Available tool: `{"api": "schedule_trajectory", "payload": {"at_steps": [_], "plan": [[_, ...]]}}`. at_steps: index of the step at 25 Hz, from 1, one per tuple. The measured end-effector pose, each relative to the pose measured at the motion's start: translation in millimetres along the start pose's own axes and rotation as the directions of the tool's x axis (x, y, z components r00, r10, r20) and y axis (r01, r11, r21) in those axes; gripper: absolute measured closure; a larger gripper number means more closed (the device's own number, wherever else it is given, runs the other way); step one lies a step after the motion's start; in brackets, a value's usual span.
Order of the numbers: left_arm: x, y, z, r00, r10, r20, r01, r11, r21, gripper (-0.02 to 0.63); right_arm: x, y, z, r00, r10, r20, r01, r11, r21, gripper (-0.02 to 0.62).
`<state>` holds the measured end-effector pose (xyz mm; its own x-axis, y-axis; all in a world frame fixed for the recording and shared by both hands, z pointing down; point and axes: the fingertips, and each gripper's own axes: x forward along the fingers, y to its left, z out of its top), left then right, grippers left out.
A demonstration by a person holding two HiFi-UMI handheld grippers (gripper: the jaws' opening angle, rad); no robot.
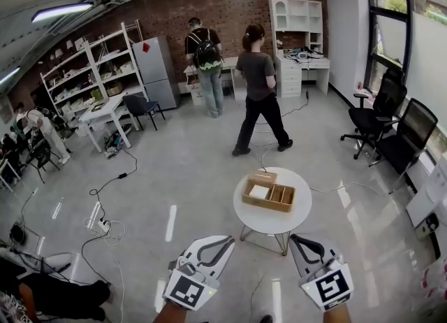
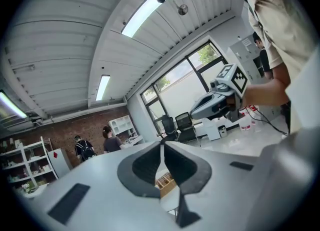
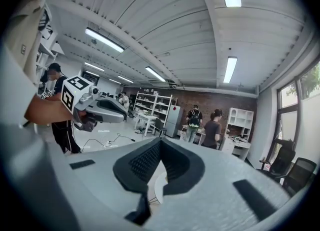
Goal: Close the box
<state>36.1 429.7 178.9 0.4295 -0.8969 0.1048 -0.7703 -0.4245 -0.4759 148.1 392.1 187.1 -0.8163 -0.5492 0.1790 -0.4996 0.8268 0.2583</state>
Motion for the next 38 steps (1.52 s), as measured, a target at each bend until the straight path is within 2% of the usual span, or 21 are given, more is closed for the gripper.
{"api": "schedule_trajectory", "payload": {"at_steps": [10,19,24,29,38], "plan": [[52,9,3,1.000,0.013,-0.004,-0.013,1.000,0.002,0.581,14,-42,-14,1.000,0.030,0.001,-0.030,1.000,0.003,0.603],[98,39,-23,0.999,-0.007,0.034,0.008,1.000,-0.011,0.581,52,-75,-31,1.000,-0.006,-0.027,0.007,1.000,0.005,0.603],[141,77,-43,0.995,-0.051,0.085,0.053,0.998,-0.023,0.581,89,-108,-36,0.996,-0.073,-0.054,0.074,0.997,-0.001,0.603],[183,134,-56,0.982,-0.106,0.153,0.110,0.994,-0.020,0.581,141,-136,-26,0.985,-0.148,-0.090,0.149,0.989,0.001,0.603],[242,218,-94,0.961,-0.186,0.206,0.200,0.979,-0.045,0.581,237,-171,-13,0.967,-0.214,-0.139,0.217,0.976,0.005,0.603]]}}
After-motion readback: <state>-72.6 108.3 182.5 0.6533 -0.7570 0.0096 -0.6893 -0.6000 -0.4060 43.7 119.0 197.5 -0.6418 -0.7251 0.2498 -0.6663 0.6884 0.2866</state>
